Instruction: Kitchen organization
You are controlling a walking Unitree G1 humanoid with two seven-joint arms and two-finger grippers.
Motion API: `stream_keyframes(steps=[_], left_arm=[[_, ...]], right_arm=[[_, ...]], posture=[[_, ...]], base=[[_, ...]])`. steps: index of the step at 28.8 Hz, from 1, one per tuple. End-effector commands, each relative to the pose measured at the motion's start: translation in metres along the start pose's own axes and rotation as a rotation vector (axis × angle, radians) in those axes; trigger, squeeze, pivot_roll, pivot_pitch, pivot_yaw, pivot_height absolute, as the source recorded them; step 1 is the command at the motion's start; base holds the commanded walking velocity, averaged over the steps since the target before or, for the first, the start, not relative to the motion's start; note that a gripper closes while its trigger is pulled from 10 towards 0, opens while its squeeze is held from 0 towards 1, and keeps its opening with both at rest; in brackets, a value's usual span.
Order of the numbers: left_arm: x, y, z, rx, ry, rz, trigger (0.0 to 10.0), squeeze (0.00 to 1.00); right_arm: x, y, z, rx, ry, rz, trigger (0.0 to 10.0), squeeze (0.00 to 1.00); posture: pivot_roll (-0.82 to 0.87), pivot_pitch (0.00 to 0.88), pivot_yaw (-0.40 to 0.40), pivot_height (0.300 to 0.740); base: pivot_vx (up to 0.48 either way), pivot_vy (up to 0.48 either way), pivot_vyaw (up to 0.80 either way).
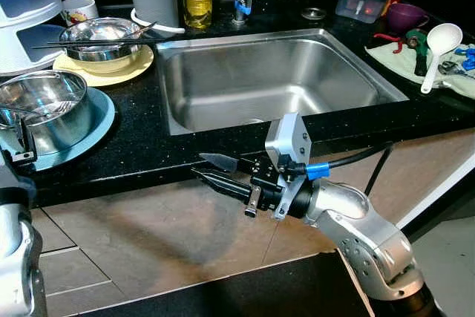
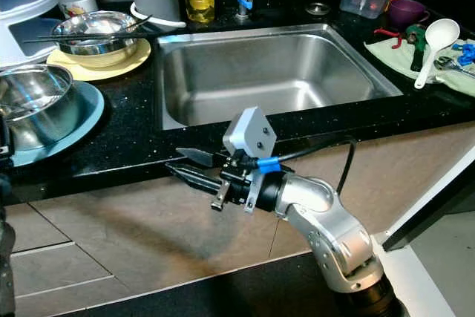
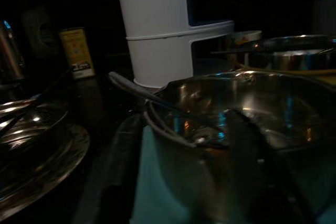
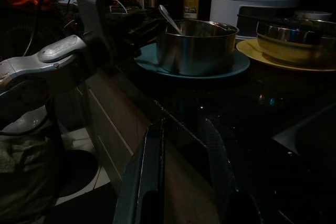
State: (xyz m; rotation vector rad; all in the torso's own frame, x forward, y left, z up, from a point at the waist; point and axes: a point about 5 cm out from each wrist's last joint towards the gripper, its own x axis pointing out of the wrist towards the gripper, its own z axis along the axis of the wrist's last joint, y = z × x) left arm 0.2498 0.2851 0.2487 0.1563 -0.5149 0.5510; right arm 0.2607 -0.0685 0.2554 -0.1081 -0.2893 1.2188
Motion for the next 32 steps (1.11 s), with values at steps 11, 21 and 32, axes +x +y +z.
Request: stream_keyframes(steps=[11,21,32], left_arm=[[0.003,0.000,-0.003,0.008,0.018,-0.019,0.0,0.00],[0.007,-0.002,0.006,0.013,-0.027,-0.026,0.0,0.00],[0.034,-0.016,0.062,-0.034,-0.244,-0.031,0.0,0.00]], right_arm=[[-0.002,0.001,0.003,-0.008,-0.002,0.014,10.0,0.00],[-0.003,-0.002,0.004,-0.014,-0.004,0.006,10.0,0.00],[-0.004,-0.004,0.006,-0.016,-0.019,-0.004,10.0,0.00]], posture=[[-0.03,0.186,-0.026,0.740],[-0.04,0.185,-0.025,0.740],[-0.03,0.181,-0.024,0.740]], base=[[0.000,0.000,0.00],[0.000,0.000,0.00],[0.000,0.000,0.00]])
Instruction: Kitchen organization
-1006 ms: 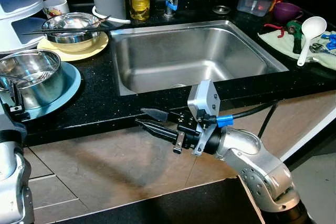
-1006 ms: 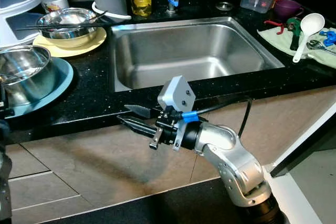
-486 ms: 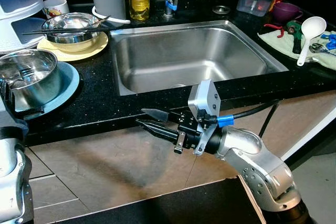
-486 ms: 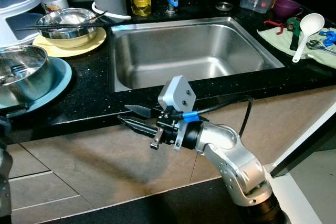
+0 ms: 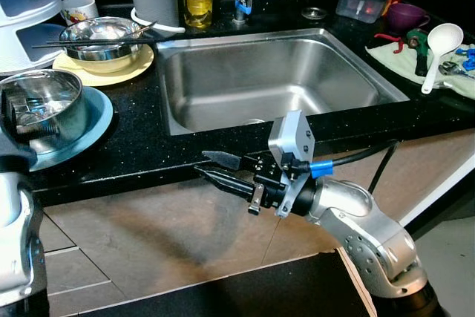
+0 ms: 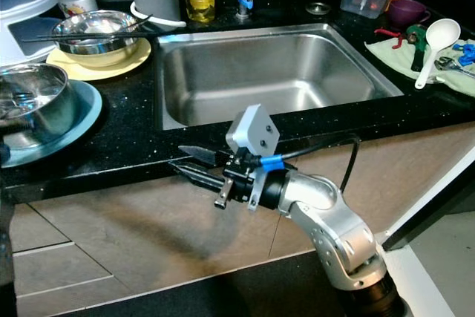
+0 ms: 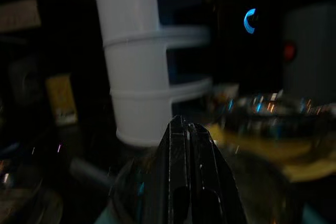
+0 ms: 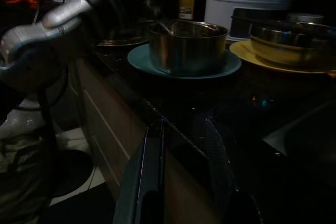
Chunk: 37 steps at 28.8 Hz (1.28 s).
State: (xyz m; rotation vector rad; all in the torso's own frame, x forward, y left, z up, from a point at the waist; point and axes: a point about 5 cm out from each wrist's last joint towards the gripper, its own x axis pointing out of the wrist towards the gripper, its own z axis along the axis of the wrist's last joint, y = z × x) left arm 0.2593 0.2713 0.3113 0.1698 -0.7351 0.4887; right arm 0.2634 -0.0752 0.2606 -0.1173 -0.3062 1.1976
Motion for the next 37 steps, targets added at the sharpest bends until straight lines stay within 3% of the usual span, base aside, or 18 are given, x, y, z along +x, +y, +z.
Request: stream_keyframes(steps=[1,2,9,12,13,14,15,20,23,30,37], left_arm=[[0.007,-0.002,0.014,0.020,-0.056,-0.005,0.0,0.00],[0.012,-0.006,0.023,0.013,-0.097,-0.014,0.0,0.00],[0.021,-0.013,0.038,0.000,-0.159,-0.029,0.0,0.00],[0.020,-0.013,0.036,0.025,-0.132,-0.026,0.0,0.00],[0.019,-0.012,0.031,0.042,-0.083,-0.011,0.0,0.00],[0.014,-0.012,0.020,0.056,-0.005,0.001,9.3,0.00],[0.011,-0.012,0.013,0.065,0.049,0.010,10.0,1.00],[-0.002,-0.011,-0.004,0.050,0.146,0.028,10.0,1.00],[-0.014,-0.006,-0.030,0.073,0.353,0.054,10.0,1.00],[0.008,-0.008,-0.028,0.044,0.413,0.005,10.0,1.00],[0.009,-0.010,-0.026,0.025,0.484,0.002,10.0,1.00]], right_arm=[[0.001,0.001,0.002,0.003,-0.014,0.015,10.0,0.00],[0.001,0.001,0.002,0.003,-0.016,0.015,10.0,0.00],[0.000,0.001,0.004,0.006,-0.026,0.011,10.0,0.00],[0.000,0.001,0.004,0.006,-0.026,0.010,10.0,0.00],[0.000,0.001,0.004,0.007,-0.026,0.010,10.0,0.00],[0.000,0.001,0.003,0.007,-0.024,0.010,10.0,0.00],[0.000,0.001,0.003,0.007,-0.023,0.010,10.0,0.00],[-0.001,0.002,0.002,0.010,-0.021,0.010,10.0,0.00],[-0.001,0.003,0.002,0.013,-0.015,0.015,10.0,0.00],[-0.001,0.002,0.002,0.007,-0.011,0.018,10.0,0.00],[-0.002,0.001,0.003,-0.001,-0.007,0.017,10.0,0.00]], posture=[[-0.03,0.181,-0.024,0.740],[-0.03,0.180,-0.024,0.740],[-0.04,0.176,-0.022,0.740],[-0.04,0.167,-0.018,0.740],[-0.04,0.167,-0.018,0.740],[-0.04,0.167,-0.018,0.740],[-0.04,0.167,-0.018,0.740],[-0.04,0.166,-0.017,0.740],[-0.04,0.166,-0.017,0.740],[-0.04,0.168,-0.018,0.740],[-0.04,0.172,-0.017,0.740]], base=[[0.000,0.000,0.00],[0.000,0.000,0.00],[0.000,0.000,0.00],[0.000,0.000,0.00],[0.000,0.000,0.00],[0.000,0.000,0.00],[0.000,0.000,0.00],[0.000,0.000,0.00],[0.000,0.000,0.00],[0.000,0.000,0.00],[0.000,0.000,0.00]])
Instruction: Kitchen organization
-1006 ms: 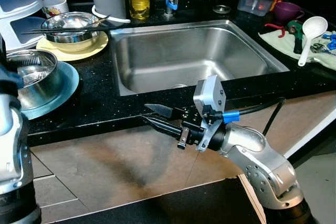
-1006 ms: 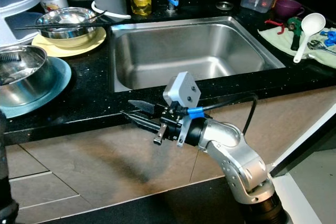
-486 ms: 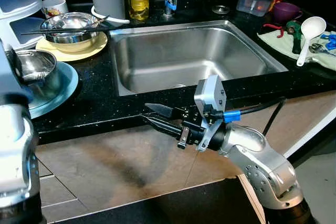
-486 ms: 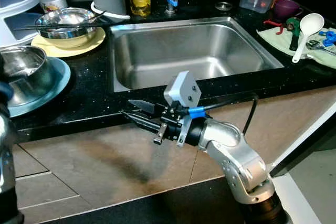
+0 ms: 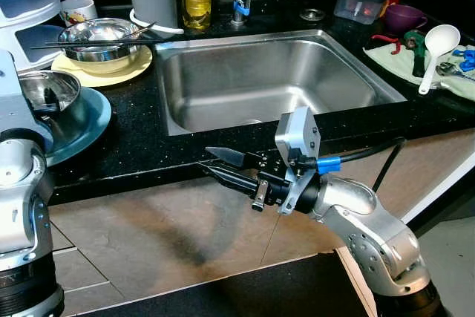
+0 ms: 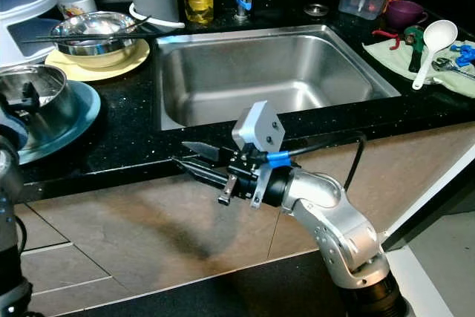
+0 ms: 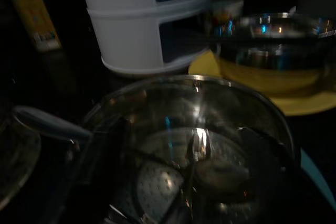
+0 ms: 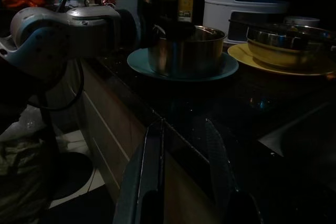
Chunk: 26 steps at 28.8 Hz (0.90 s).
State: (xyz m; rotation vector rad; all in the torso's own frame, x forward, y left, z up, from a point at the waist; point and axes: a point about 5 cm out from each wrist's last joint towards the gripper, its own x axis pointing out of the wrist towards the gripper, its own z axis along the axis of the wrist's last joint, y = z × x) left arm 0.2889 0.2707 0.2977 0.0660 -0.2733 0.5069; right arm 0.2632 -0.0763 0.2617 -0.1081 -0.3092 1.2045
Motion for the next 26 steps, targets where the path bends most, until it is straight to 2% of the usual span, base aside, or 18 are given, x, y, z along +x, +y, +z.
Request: stream_keyframes(steps=[1,2,13,14,15,16,26], left_arm=[[-0.001,0.004,0.000,0.012,0.026,0.002,10.0,1.00],[-0.001,0.004,0.000,0.011,0.034,0.004,10.0,0.00],[-0.003,0.003,-0.003,-0.020,0.107,0.005,10.0,0.00],[-0.004,0.002,-0.005,-0.023,0.122,-0.003,8.6,0.00],[-0.005,0.001,-0.007,-0.028,0.145,-0.012,2.9,0.00],[-0.006,0.000,-0.010,-0.034,0.167,-0.018,0.0,0.00],[-0.008,-0.001,-0.012,-0.069,0.190,-0.017,0.0,0.00]], right_arm=[[-0.001,0.001,0.002,-0.008,0.001,0.012,10.0,0.00],[-0.001,0.001,0.002,-0.009,0.002,0.012,10.0,0.00],[-0.002,0.000,0.003,-0.014,0.004,0.017,10.0,0.00],[-0.002,0.000,0.003,-0.014,0.005,0.018,10.0,0.00],[-0.002,0.000,0.003,-0.015,0.005,0.018,10.0,0.00],[-0.002,0.000,0.003,-0.016,0.005,0.018,10.0,0.00],[-0.002,-0.001,0.003,-0.020,0.007,0.014,10.0,0.00]], posture=[[-0.04,0.172,-0.017,0.740],[-0.04,0.172,-0.017,0.740],[-0.04,0.172,-0.017,0.740],[-0.04,0.172,-0.017,0.740],[-0.04,0.172,-0.018,0.740],[-0.04,0.172,-0.018,0.740],[-0.04,0.173,-0.016,0.740]], base=[[0.000,0.000,0.00],[0.000,0.000,0.00],[0.000,0.000,0.00],[0.000,0.000,0.00],[0.000,0.000,0.00],[0.000,0.000,0.00],[0.000,0.000,0.00]])
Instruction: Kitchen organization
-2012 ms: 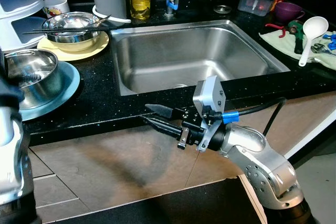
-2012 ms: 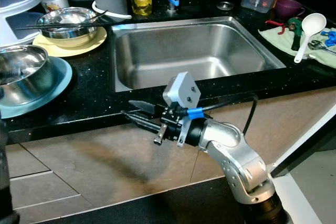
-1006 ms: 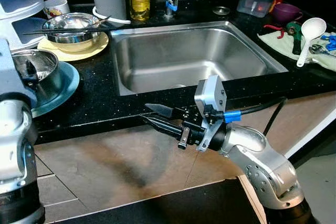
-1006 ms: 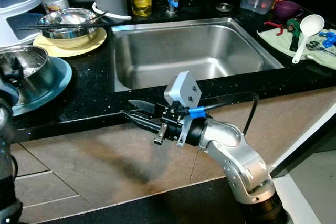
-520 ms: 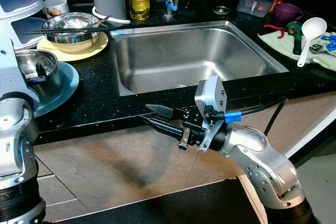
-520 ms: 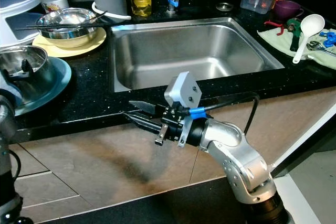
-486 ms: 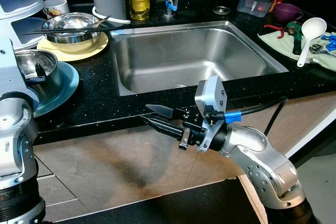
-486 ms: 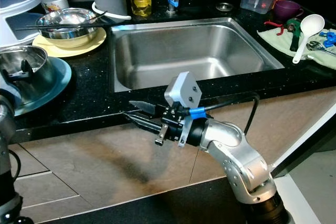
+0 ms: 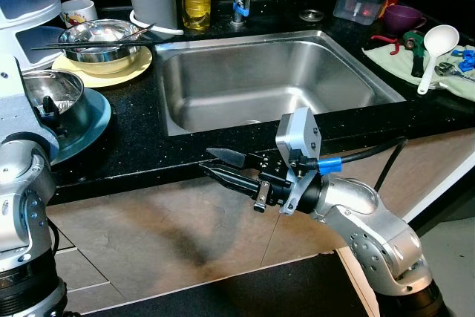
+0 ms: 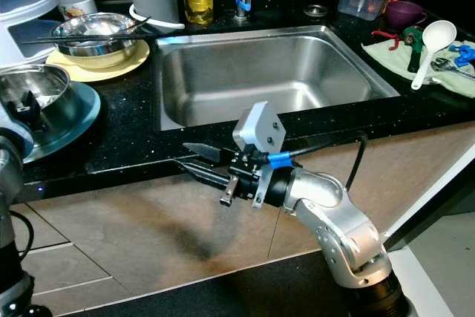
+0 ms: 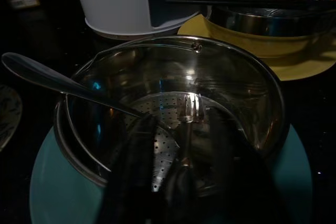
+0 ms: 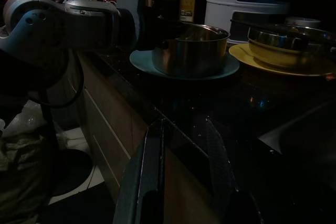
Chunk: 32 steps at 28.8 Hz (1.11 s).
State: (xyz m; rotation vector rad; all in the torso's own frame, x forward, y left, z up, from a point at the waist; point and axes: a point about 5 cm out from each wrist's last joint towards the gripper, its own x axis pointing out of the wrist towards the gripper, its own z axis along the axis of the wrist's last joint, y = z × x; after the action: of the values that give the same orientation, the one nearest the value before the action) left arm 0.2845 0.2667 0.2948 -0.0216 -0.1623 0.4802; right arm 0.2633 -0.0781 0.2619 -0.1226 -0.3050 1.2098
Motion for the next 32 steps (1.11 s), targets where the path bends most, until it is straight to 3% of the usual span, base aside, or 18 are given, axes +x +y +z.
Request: stream_keyframes(steps=[1,10,18,23,24,32], left_arm=[[0.000,0.001,-0.011,-0.013,0.062,0.004,0.0,0.00],[0.001,0.003,-0.004,-0.049,0.040,0.020,0.0,0.00],[0.004,0.000,0.016,-0.069,-0.058,0.006,0.0,0.00],[0.005,-0.002,0.043,-0.070,-0.180,0.001,0.0,0.00],[0.004,-0.004,0.057,-0.078,-0.241,-0.006,0.0,0.00],[0.001,-0.013,0.088,-0.089,-0.378,-0.044,0.0,0.00]], right_arm=[[-0.001,-0.001,0.003,-0.012,-0.003,0.005,10.0,0.00],[-0.001,-0.004,0.004,-0.019,-0.003,-0.004,10.0,0.00],[-0.001,-0.007,0.006,-0.021,-0.016,-0.014,10.0,0.00],[-0.002,-0.008,0.007,-0.023,-0.019,-0.018,10.0,0.00],[-0.002,-0.008,0.008,-0.024,-0.020,-0.020,10.0,0.00],[-0.002,-0.008,0.009,-0.024,-0.027,-0.021,10.0,0.00]], posture=[[-0.04,0.173,-0.016,0.740],[-0.04,0.172,-0.017,0.740],[-0.04,0.171,-0.017,0.740],[-0.04,0.168,-0.016,0.740],[-0.04,0.165,-0.016,0.740],[-0.04,0.160,-0.014,0.740]], base=[[0.000,0.000,0.00],[0.000,0.000,0.00],[0.000,0.000,0.00],[0.000,0.000,0.00],[0.000,0.000,0.00],[0.000,0.000,0.00]])
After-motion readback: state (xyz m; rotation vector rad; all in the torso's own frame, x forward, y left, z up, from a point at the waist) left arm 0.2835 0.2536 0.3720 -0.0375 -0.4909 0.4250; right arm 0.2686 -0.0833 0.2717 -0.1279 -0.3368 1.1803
